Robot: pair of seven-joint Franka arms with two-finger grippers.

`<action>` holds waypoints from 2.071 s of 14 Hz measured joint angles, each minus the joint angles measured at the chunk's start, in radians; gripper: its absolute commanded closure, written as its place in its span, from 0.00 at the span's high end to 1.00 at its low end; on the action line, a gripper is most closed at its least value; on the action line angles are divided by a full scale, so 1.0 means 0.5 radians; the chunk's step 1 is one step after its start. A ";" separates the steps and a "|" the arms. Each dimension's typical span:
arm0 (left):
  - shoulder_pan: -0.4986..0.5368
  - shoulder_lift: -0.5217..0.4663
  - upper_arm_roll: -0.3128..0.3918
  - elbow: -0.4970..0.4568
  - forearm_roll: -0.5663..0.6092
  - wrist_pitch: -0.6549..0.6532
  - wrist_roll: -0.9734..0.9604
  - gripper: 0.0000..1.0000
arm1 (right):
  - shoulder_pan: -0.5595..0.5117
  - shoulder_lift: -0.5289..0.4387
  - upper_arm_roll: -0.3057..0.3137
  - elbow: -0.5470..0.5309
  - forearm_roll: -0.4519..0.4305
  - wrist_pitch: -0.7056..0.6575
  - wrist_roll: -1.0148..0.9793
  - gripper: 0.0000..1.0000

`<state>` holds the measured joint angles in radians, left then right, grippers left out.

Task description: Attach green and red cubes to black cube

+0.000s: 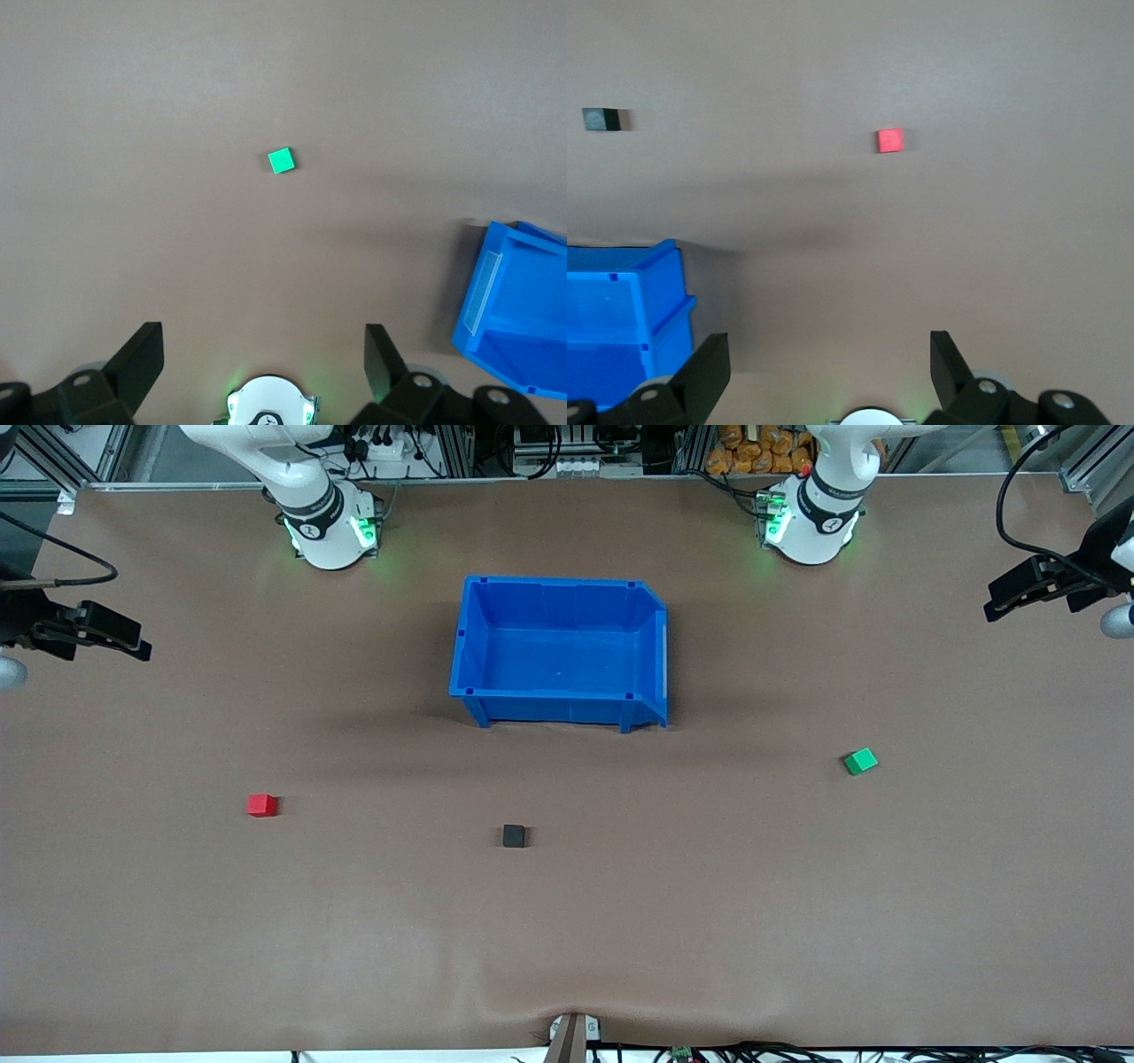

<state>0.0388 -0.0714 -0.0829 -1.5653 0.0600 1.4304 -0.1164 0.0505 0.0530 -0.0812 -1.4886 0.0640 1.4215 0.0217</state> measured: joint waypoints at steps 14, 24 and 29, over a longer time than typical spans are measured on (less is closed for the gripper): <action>0.037 0.204 0.006 -0.366 0.004 0.421 0.029 1.00 | -0.006 0.428 -0.011 0.000 0.000 0.252 0.138 1.00; 0.139 0.392 0.010 -0.851 0.020 1.182 0.019 1.00 | -0.107 0.633 -0.026 -0.377 -0.062 0.859 0.039 1.00; 0.144 0.650 0.012 -0.904 0.020 1.526 -0.233 1.00 | -0.284 0.642 -0.030 -0.770 -0.005 1.286 -0.330 1.00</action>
<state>0.1110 0.2536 -0.0767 -2.0175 0.0700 2.1936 -0.2329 -0.0914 0.3741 -0.0964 -1.8738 0.0615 2.0643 -0.1433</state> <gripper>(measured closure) 0.000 0.000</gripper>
